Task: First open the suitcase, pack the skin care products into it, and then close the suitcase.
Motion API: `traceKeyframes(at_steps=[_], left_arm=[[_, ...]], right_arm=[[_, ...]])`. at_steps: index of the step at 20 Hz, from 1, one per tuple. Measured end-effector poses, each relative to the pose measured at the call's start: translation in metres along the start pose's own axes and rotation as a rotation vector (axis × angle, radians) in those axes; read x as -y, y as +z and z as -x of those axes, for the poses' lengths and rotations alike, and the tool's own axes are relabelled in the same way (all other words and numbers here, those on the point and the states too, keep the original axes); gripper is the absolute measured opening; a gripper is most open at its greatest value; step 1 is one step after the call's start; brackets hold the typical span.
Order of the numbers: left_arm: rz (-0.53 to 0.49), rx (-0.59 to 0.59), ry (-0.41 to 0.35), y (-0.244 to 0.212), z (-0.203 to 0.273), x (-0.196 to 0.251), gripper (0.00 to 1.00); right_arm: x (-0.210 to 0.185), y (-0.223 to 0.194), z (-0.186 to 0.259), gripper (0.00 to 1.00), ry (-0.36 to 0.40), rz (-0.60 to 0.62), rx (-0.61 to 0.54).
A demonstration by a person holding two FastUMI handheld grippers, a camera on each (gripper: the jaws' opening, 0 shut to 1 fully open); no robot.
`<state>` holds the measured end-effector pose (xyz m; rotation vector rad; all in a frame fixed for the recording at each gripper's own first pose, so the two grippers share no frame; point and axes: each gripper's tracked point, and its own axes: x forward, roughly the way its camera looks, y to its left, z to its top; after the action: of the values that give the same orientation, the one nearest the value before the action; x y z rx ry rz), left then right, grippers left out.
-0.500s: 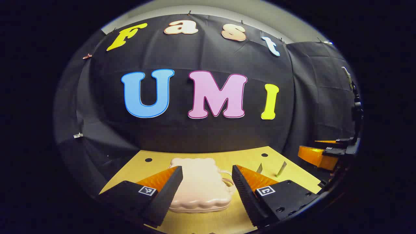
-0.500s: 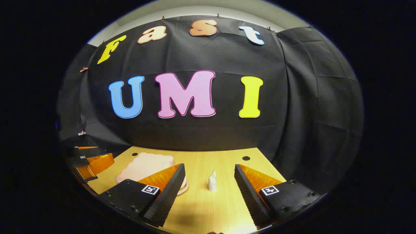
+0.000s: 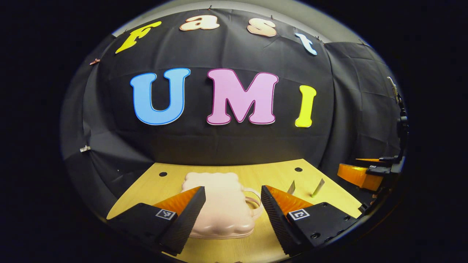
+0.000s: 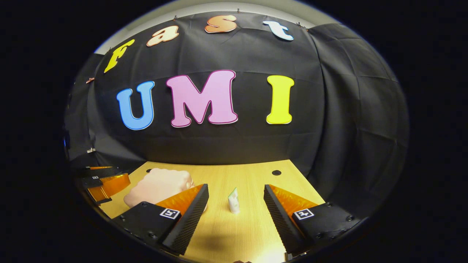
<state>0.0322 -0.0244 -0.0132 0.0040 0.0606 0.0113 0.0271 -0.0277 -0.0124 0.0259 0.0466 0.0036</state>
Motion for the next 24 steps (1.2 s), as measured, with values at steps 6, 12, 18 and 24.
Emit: traceKeyframes(at_steps=[6,12,18,24], left_arm=[[0.004,-0.022,0.005,-0.006,-0.012,0.013,0.96],[-0.010,-0.138,-0.154,-0.029,-0.066,0.082,0.96],[0.001,-0.341,-0.144,-0.092,-0.152,0.110,0.96],[0.053,-0.503,-0.119,-0.147,-0.208,0.119,0.96]], right_arm=[[0.007,0.000,-0.013,0.96,0.025,-0.002,-0.006],[0.026,0.009,-0.027,0.97,0.028,0.003,0.019],[0.035,0.014,-0.038,0.96,0.063,0.035,0.083],[0.065,-0.010,-0.042,0.96,0.038,0.078,0.038]])
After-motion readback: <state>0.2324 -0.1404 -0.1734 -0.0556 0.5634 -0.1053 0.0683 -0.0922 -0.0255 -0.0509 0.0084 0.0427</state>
